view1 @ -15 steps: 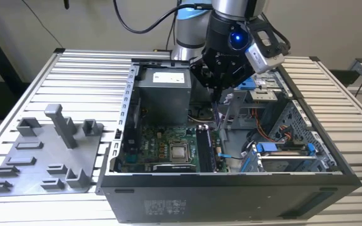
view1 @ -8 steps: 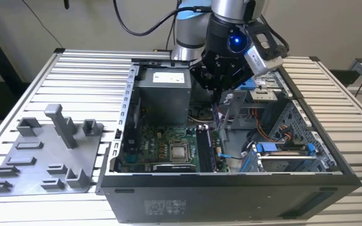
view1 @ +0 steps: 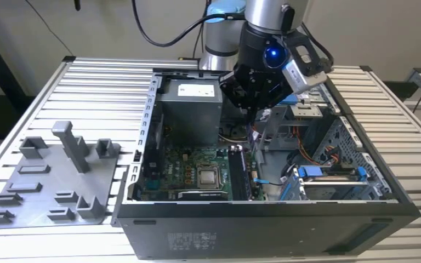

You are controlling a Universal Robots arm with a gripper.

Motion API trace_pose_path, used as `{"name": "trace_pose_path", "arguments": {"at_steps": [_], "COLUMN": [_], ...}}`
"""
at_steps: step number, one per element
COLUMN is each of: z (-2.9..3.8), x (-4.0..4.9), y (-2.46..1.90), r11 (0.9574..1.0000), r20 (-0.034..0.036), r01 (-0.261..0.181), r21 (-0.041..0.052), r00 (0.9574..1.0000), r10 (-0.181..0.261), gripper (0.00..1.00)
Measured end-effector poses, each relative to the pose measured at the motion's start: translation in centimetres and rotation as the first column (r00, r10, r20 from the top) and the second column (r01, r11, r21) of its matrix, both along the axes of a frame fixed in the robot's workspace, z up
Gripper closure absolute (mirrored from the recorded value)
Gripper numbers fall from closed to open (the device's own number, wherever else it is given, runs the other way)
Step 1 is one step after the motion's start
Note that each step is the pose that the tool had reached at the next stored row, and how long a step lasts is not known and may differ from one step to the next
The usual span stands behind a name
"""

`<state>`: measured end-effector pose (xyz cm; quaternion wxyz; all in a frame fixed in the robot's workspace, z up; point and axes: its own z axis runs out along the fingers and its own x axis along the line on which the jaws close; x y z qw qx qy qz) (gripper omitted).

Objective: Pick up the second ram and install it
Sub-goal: 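Insert the second ram into the second slot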

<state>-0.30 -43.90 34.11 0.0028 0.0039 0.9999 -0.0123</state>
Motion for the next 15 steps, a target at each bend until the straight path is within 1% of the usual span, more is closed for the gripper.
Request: {"name": "trace_pose_path", "arguments": {"at_steps": [15], "z": [-2.65], "x": [-0.40], "y": [-0.01], "r11": [0.9999], "r20": [-0.0004], "r01": [0.014], "r21": [-0.0007], "r00": [0.9999], "r10": [-0.014], "gripper": [0.87]}}
